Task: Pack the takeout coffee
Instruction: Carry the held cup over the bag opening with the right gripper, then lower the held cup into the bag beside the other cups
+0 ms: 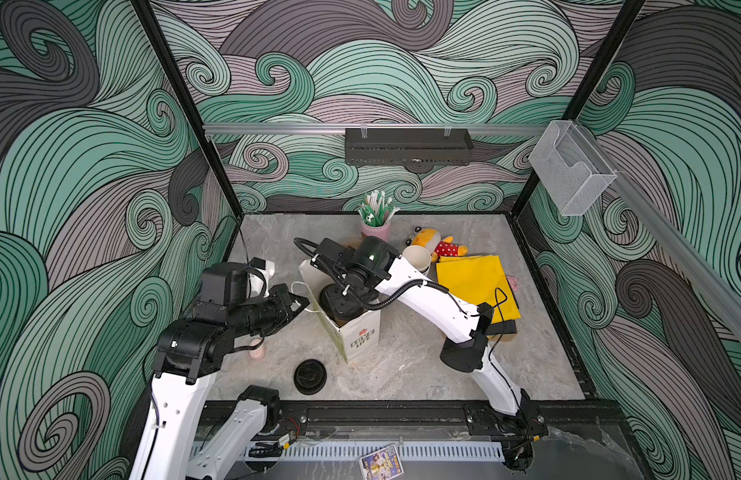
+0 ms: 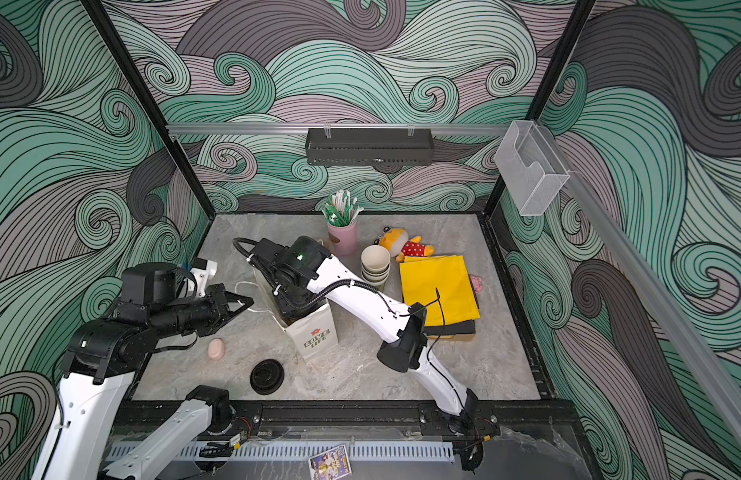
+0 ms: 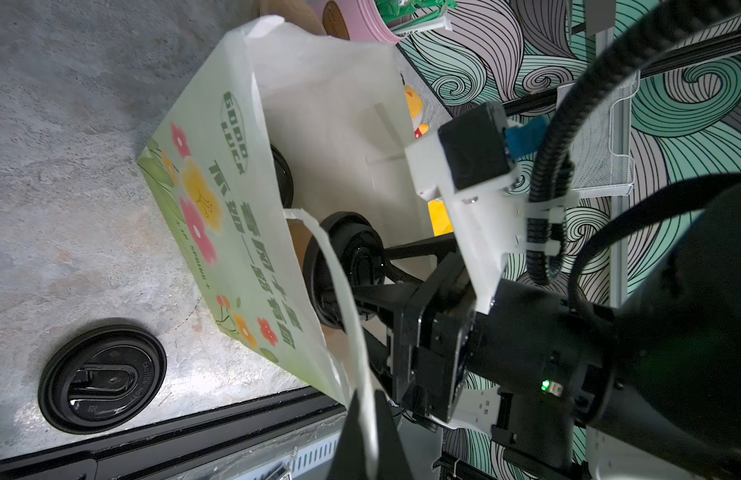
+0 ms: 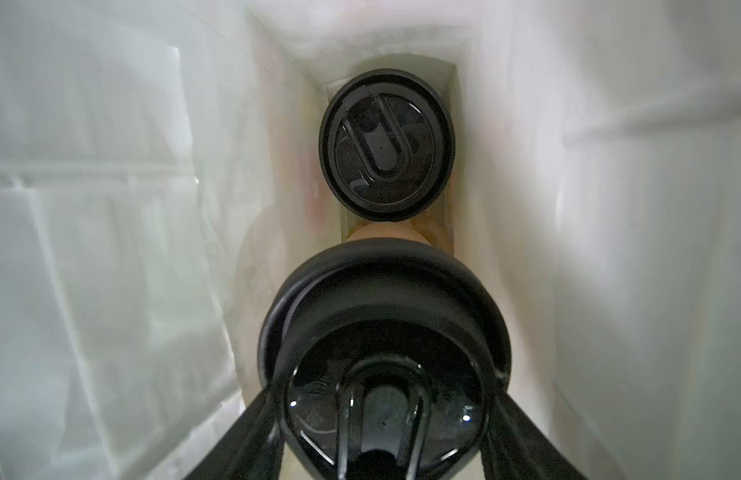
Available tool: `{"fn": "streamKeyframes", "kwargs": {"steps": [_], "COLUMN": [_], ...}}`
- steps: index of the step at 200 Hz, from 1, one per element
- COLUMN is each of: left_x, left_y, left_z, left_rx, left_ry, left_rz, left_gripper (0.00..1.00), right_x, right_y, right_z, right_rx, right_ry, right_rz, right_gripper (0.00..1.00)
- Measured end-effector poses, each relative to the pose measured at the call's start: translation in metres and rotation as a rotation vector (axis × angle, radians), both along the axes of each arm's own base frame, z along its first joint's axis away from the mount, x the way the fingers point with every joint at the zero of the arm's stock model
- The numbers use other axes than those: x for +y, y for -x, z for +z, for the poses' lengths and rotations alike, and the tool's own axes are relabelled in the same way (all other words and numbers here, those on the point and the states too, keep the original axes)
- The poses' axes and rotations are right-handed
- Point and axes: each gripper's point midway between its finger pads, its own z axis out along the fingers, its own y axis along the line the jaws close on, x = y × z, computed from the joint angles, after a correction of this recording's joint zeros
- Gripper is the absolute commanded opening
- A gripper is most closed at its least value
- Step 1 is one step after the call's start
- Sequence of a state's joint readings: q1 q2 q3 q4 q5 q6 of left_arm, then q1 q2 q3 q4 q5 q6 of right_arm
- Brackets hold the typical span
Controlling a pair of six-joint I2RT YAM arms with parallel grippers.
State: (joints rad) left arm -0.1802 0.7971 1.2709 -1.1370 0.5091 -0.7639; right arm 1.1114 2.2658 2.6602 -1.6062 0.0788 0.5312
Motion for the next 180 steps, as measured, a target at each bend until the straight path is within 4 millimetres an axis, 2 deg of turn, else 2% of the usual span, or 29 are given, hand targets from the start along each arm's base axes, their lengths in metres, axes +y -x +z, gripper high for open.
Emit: {"fn": "streamKeyframes", "kwargs": {"steps": [71,143,180], "left_x": [-0.007,-0.023,-0.026], "left_y": [0.003,0.022,0.028], "left_z": [0.000,-0.005,-0.004], "left_rx": [0.023,0.086,0.093], "left_ry": [0.024,0.073,0.081], "left_rz": [-0.021,-0.066,-0.070], "left_gripper": [0.00,0.00,0.00], "right_x": [0.002,-0.012,-0.018], "right_y": [0.003,0.024,0.030], "right_z": [0.005,0.046,0.040], "right_rx": [0.003,-0.035,-0.023], "right_ry": [-0.019,-0.090,-0.060], "right_rz": [-0.007,-0.015,-0.026], "right_gripper": [0.54,0.54,0.54]}}
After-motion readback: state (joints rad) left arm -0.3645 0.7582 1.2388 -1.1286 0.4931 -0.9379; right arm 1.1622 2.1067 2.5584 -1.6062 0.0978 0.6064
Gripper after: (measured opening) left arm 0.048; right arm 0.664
